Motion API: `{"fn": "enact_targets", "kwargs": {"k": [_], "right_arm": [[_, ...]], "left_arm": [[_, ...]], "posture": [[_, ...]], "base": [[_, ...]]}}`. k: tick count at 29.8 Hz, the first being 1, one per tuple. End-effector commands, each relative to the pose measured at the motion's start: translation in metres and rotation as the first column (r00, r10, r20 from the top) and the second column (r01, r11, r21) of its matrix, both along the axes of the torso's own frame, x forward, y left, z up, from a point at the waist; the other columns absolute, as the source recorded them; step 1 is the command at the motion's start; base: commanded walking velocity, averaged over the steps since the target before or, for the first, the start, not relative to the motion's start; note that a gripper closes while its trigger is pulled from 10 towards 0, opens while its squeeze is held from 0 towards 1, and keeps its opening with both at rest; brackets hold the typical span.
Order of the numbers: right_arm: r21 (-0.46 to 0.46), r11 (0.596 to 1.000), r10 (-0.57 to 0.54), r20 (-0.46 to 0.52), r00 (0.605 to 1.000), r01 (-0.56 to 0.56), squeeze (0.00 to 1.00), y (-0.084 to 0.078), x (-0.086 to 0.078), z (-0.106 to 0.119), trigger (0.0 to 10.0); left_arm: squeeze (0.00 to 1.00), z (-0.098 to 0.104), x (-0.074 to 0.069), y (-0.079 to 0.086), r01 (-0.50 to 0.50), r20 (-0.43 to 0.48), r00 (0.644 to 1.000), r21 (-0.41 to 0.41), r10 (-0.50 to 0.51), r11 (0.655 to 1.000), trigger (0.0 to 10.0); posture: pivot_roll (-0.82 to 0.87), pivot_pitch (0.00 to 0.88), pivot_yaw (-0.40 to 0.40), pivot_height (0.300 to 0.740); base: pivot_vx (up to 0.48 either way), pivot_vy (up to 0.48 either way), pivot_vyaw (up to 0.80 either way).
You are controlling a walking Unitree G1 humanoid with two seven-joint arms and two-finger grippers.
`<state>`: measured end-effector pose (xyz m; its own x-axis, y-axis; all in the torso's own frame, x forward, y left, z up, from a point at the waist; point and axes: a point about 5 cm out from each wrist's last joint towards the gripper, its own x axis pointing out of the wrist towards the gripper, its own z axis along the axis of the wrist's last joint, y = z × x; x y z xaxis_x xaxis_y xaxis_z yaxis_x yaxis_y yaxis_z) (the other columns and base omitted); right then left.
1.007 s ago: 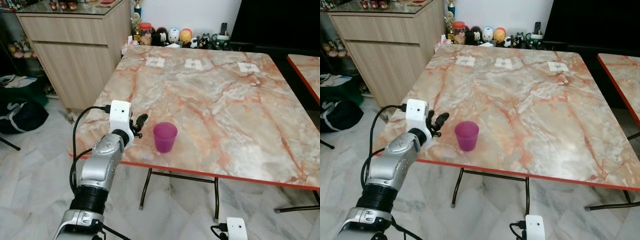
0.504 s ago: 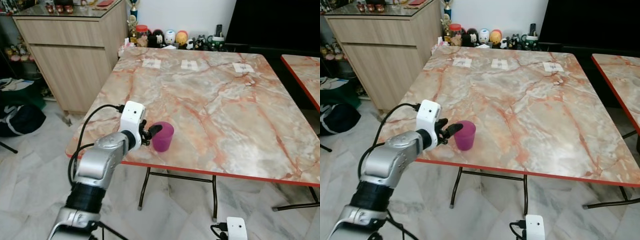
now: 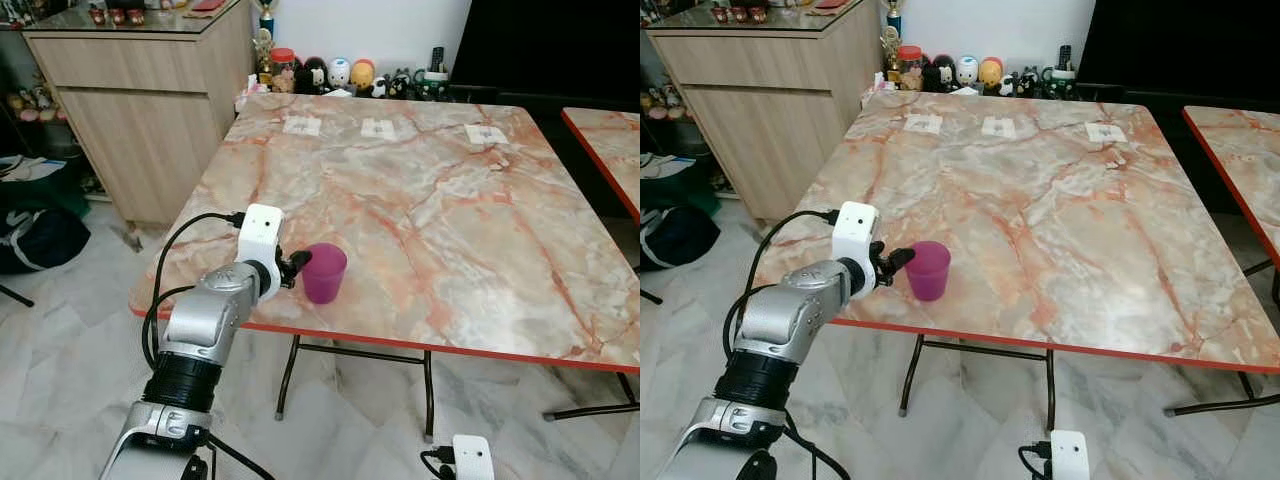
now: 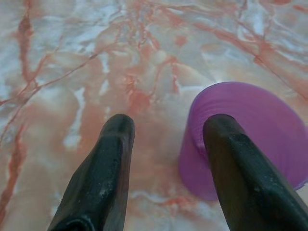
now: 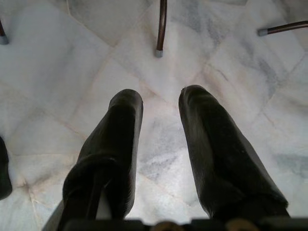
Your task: Setting the table
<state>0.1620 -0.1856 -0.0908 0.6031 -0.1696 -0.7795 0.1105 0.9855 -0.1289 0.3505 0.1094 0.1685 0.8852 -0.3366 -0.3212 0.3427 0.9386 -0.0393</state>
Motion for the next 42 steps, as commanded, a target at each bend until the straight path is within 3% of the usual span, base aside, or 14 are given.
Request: {"fn": "enact_targets", "kwargs": {"k": [1, 7, 22, 23, 24, 27, 30, 31, 32, 42], "right_arm": [[0.0, 1.0, -0.009, -0.004, 1.0, 0.009, 0.0, -0.003, -0.003, -0.001, 10.0], [0.005, 1.0, 0.008, -0.014, 1.0, -0.008, 0.0, 0.0, -0.002, -0.001, 10.0], [0.014, 1.0, 0.004, -0.025, 1.0, -0.003, 0.0, 0.003, -0.006, -0.003, 10.0], [0.016, 1.0, 0.007, -0.025, 1.0, -0.007, 0.0, 0.003, -0.005, -0.003, 10.0], [0.017, 1.0, 0.008, -0.025, 1.0, -0.007, 0.0, 0.004, -0.005, -0.003, 10.0], [0.019, 1.0, 0.009, -0.025, 1.0, -0.009, 0.0, 0.005, -0.004, -0.003, 10.0], [0.02, 1.0, 0.01, -0.026, 1.0, -0.01, 0.0, 0.006, -0.004, -0.003, 10.0], [0.021, 1.0, 0.011, -0.027, 1.0, -0.01, 0.0, 0.007, -0.004, -0.003, 10.0], [0.021, 1.0, 0.01, -0.028, 1.0, -0.01, 0.0, 0.007, -0.003, -0.003, 10.0], [0.022, 1.0, 0.01, -0.028, 1.0, -0.01, 0.0, 0.006, -0.002, -0.002, 10.0]], "left_arm": [[0.0, 0.005, 0.002, -0.002, 0.005, 0.003, 1.0, 0.005, -0.005, 1.0, 10.0], [0.0, 0.005, -0.002, -0.009, 0.063, -0.013, 0.998, 0.023, -0.063, 0.998, 10.0], [0.0, -0.002, 0.002, -0.007, 0.011, -0.039, 0.999, 0.034, -0.01, 0.999, 10.0], [0.0, -0.002, 0.003, -0.006, 0.007, -0.039, 0.999, 0.035, -0.005, 0.999, 6.4], [0.0, -0.002, 0.003, -0.006, 0.006, -0.039, 0.999, 0.035, -0.004, 0.999, 3.6], [0.0, -0.002, 0.003, -0.006, 0.008, -0.04, 0.999, 0.037, -0.006, 0.999, 0.0], [0.0, -0.002, 0.003, -0.007, 0.01, -0.043, 0.999, 0.038, -0.008, 0.999, 0.0], [0.0, -0.002, 0.003, -0.008, 0.018, -0.046, 0.999, 0.037, -0.016, 0.999, 3.5], [0.0, -0.002, 0.002, -0.009, 0.026, -0.048, 0.999, 0.039, -0.024, 0.999, 10.0], [0.0, 0.008, 0.006, -0.011, 0.024, -0.01, 1.0, 0.045, -0.023, 0.999, 10.0]], "posture": [[0.1, 0.001, -0.024, 0.74], [0.1, 0.002, -0.024, 0.74], [0.1, 0.0, -0.022, 0.74], [0.1, 0.0, -0.022, 0.74], [0.1, 0.0, -0.022, 0.74], [0.1, 0.0, -0.022, 0.74], [0.1, 0.0, -0.022, 0.74], [0.1, 0.0, -0.022, 0.74], [0.1, 0.0, -0.022, 0.74], [0.1, 0.0, -0.021, 0.74]], "base": [[0.0, 0.0, 0.0], [0.0, 0.0, 0.0], [0.0, 0.0, 0.0], [0.0, 0.0, 0.0], [0.0, 0.0, 0.0], [0.0, 0.0, 0.0], [0.0, 0.0, 0.0], [0.0, 0.0, 0.0], [0.0, 0.0, 0.0], [0.0, 0.0, 0.0]]}}
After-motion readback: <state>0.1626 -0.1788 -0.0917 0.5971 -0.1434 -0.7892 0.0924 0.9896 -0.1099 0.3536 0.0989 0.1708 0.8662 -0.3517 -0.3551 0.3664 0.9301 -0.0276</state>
